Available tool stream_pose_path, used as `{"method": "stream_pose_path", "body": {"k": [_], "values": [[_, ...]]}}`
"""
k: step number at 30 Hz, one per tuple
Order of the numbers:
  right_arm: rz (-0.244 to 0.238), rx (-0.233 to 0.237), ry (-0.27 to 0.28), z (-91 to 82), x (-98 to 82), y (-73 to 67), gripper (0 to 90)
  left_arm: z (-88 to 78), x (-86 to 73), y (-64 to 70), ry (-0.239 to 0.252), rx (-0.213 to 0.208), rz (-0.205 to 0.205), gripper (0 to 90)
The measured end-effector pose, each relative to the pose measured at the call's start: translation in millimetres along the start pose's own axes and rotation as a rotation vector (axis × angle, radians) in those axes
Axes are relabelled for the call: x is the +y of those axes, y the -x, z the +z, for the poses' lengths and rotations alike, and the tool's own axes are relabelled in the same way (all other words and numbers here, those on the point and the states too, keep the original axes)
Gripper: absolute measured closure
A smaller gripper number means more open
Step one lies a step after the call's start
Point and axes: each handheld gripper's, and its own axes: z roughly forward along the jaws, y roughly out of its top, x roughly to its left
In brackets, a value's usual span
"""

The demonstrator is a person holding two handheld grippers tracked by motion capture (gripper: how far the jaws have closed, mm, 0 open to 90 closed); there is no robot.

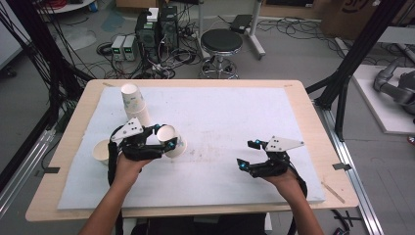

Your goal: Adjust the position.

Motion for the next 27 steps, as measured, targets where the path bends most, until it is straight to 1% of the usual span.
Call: {"method": "stream_pose_path", "body": {"k": [4, 5, 9, 12, 15, 17, 20, 22, 24, 25, 27], "values": [[-0.01, 0.013, 0.007, 1.0, 1.8, -3.2, 20.2, 3.1, -0.5, 3.4, 0.006, -0.014, -0.005, 34.6], [-0.017, 0.015, 0.006, 1.4, 1.8, -3.5, 20.2, 3.7, -0.6, 4.1, 0.002, -0.022, -0.003, 34.5], [-0.016, 0.032, 0.008, 2.7, 1.7, -5.1, 20.2, 6.4, -1.0, 8.7, -0.009, -0.045, 0.002, 34.5], [-0.021, 0.059, 0.024, 2.7, 1.9, -7.7, 20.1, 8.5, -1.8, 13.1, -0.012, -0.061, 0.004, 34.5], [-0.016, 0.089, 0.026, 3.2, 2.8, -11.1, 20.2, 11.5, -2.8, 18.4, -0.016, -0.085, 0.008, 34.5], [-0.022, 0.106, 0.034, 4.7, 3.8, -13.1, 20.2, 13.9, -3.6, 21.9, -0.018, -0.102, 0.015, 34.5], [-0.032, 0.134, 0.049, 7.5, 7.2, -17.3, 20.2, 17.2, -4.1, 26.8, -0.026, -0.126, 0.029, 34.6], [-0.047, 0.147, 0.058, 10.4, 10.0, -20.1, 20.2, 19.1, -4.1, 28.9, -0.027, -0.147, 0.035, 34.6], [-0.057, 0.166, 0.059, 14.7, 13.2, -23.7, 20.2, 21.1, -3.8, 31.4, -0.028, -0.162, 0.04, 34.7], [-0.061, 0.168, 0.058, 16.2, 14.3, -24.8, 20.2, 22.2, -3.3, 32.6, -0.035, -0.173, 0.046, 34.7], [-0.073, 0.185, 0.048, 21.3, 16.6, -27.4, 20.2, 24.2, -2.4, 34.6, -0.04, -0.188, 0.05, 34.7]]}}
